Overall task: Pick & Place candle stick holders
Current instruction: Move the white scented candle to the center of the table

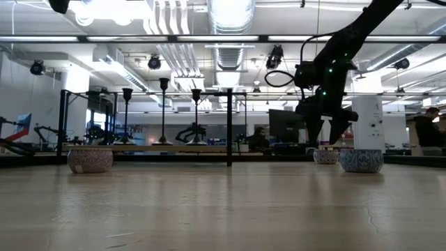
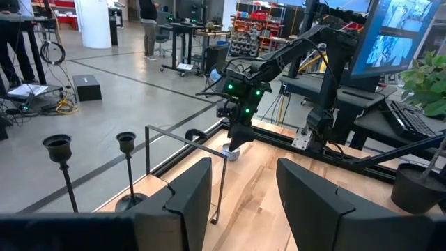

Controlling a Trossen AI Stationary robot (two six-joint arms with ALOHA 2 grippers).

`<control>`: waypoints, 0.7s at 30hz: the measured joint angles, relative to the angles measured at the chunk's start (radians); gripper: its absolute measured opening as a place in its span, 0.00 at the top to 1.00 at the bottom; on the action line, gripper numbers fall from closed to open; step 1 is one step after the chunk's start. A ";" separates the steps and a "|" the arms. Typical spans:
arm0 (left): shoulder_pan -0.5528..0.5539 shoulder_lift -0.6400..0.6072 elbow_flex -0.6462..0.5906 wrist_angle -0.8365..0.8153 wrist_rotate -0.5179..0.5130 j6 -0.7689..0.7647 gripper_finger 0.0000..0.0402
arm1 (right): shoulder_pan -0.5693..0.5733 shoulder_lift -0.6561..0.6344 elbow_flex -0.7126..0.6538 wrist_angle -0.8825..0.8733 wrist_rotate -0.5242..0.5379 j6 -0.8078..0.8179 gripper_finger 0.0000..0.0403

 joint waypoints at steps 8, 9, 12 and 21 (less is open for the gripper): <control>0.000 0.000 0.000 0.000 0.000 0.000 0.58 | -0.007 0.017 0.000 -0.003 -0.030 -0.009 0.05; 0.000 0.000 0.000 0.000 0.000 0.000 0.58 | -0.008 0.028 0.000 -0.006 -0.033 -0.006 0.05; 0.000 0.000 0.000 0.000 0.000 -0.001 0.58 | -0.009 0.065 0.001 -0.013 -0.027 0.000 0.05; 0.000 0.000 0.000 0.000 0.000 -0.011 0.58 | -0.010 0.079 0.017 -0.027 0.003 0.003 0.05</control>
